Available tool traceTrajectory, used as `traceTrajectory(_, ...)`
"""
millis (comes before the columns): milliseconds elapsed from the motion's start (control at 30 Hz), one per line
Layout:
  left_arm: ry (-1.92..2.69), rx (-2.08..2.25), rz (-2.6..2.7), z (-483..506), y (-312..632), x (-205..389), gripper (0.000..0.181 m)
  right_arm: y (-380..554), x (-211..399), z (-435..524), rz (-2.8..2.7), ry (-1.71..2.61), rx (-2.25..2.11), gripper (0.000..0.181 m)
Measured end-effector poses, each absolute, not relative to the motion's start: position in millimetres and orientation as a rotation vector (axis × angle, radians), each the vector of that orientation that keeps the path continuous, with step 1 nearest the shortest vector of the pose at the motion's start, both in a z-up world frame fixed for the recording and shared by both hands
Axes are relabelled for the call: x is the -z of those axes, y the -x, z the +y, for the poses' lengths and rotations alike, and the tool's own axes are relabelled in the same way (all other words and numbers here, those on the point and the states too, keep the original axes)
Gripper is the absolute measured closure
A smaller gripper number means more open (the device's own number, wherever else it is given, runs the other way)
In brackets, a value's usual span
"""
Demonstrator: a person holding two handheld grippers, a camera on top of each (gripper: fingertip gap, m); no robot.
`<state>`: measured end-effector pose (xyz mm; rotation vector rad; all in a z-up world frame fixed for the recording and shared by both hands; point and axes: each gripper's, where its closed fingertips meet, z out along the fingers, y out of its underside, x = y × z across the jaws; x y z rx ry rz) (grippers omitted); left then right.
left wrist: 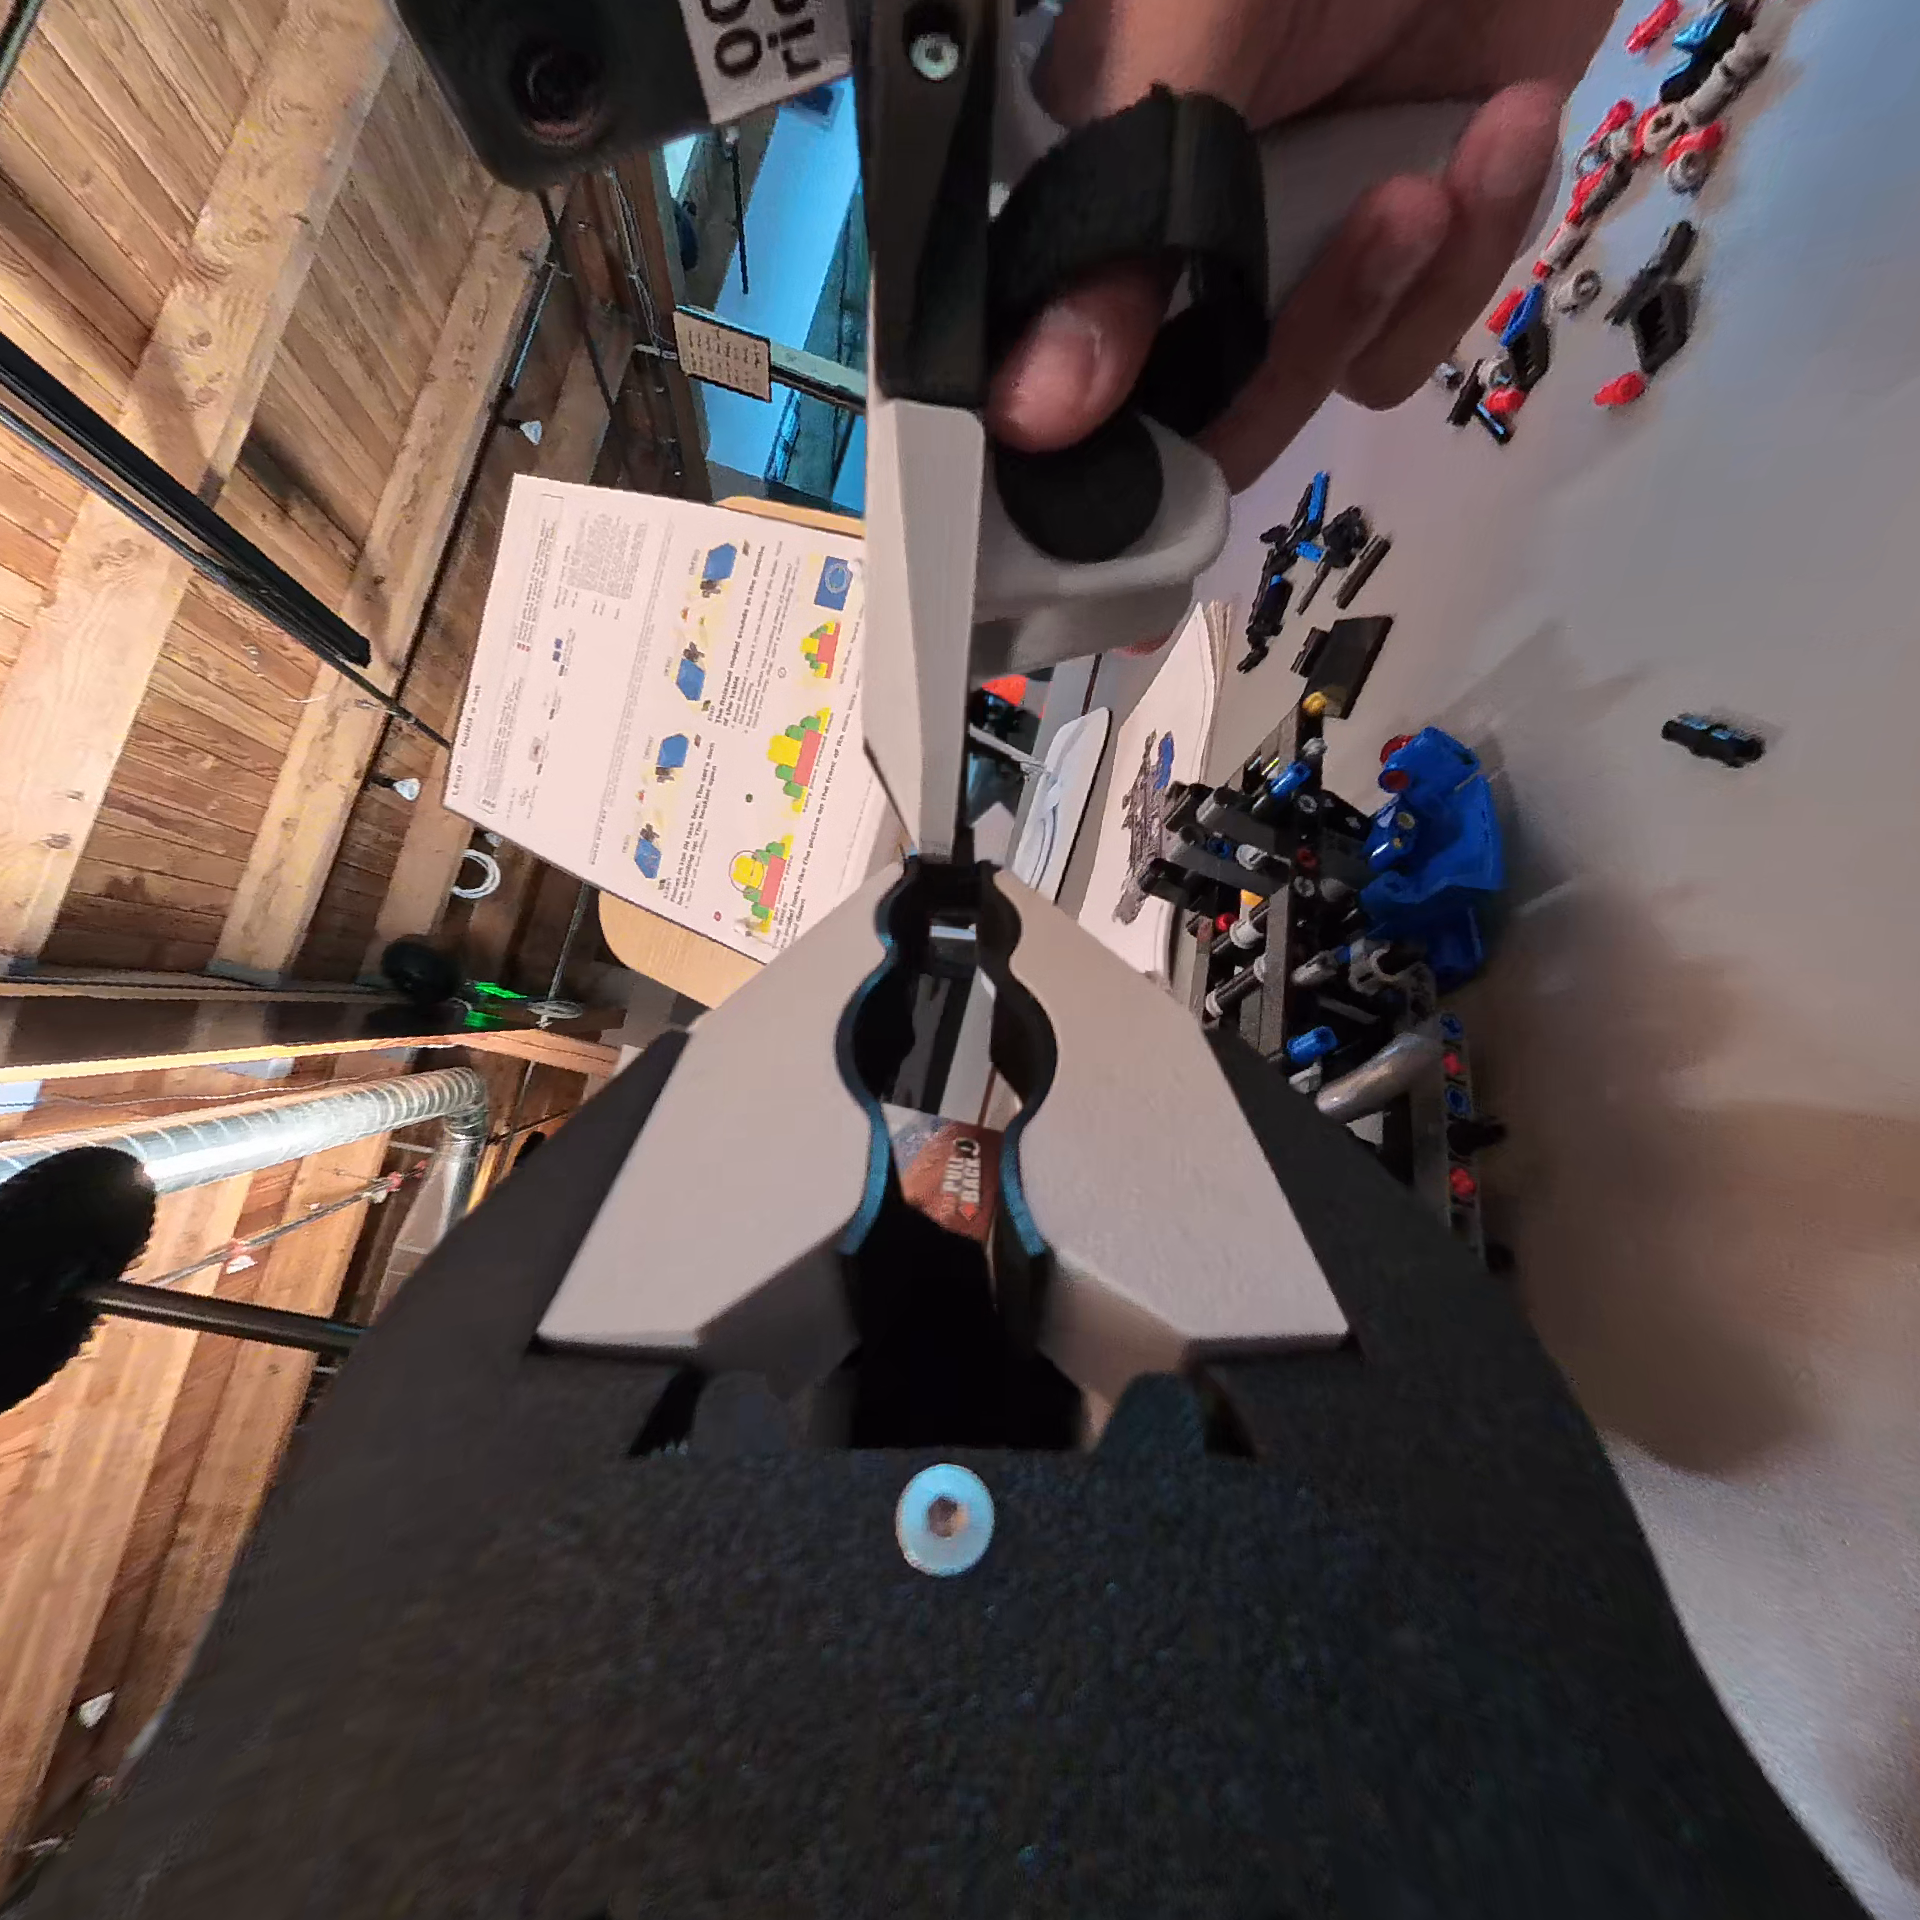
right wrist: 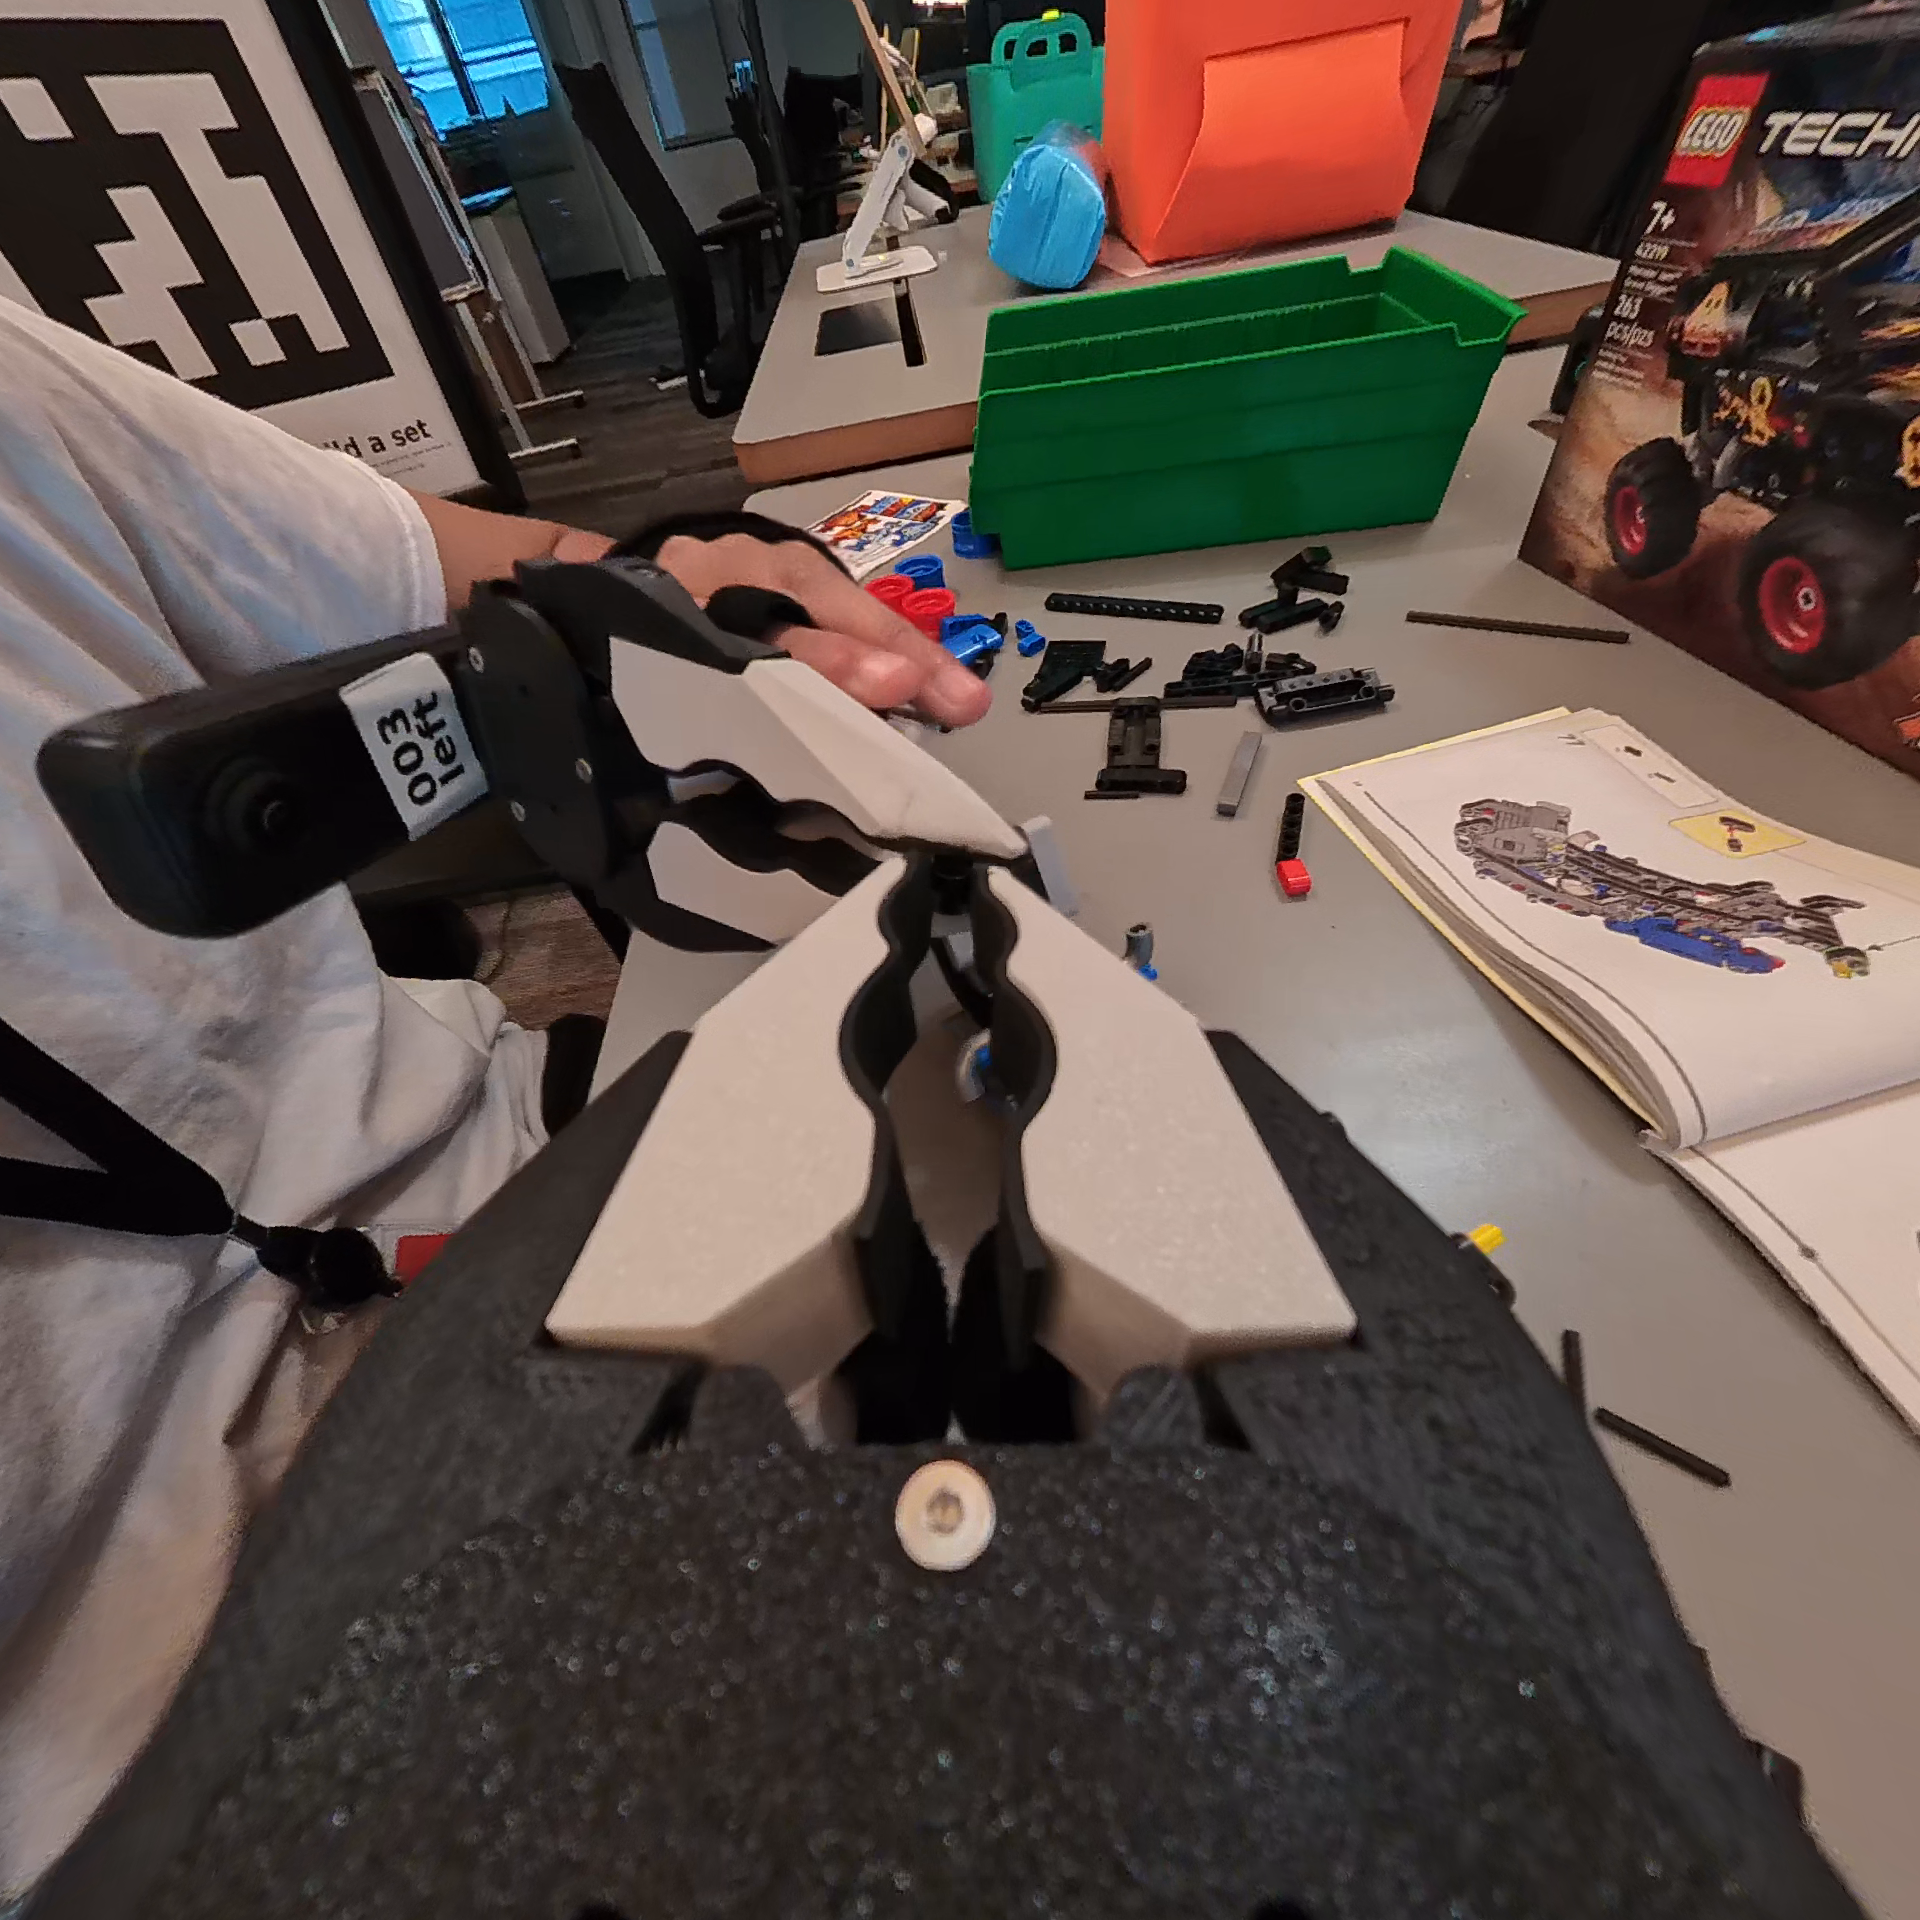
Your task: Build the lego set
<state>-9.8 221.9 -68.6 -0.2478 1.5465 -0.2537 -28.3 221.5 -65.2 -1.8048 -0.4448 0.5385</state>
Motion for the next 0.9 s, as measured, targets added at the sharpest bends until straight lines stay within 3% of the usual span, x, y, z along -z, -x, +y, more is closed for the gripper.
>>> traceTrajectory(200,0.276,0.270,1.564,224,11,66,0.175,30,62,222,-0.435,1.790,-0.553,0.175)
traceTrajectory(400,0.493,0.469,1.552,267,12,45,0.175,4,44,209,-0.419,1.754,-0.482,0.163)
traceTrajectory(600,0.957,1.028,1.665,311,24,63,0.175,5,140,166,-0.347,2.247,-0.267,0.156)
traceTrajectory(900,1.099,1.395,1.666,326,20,79,0.175,15,185,149,-0.167,2.378,-0.082,0.156)
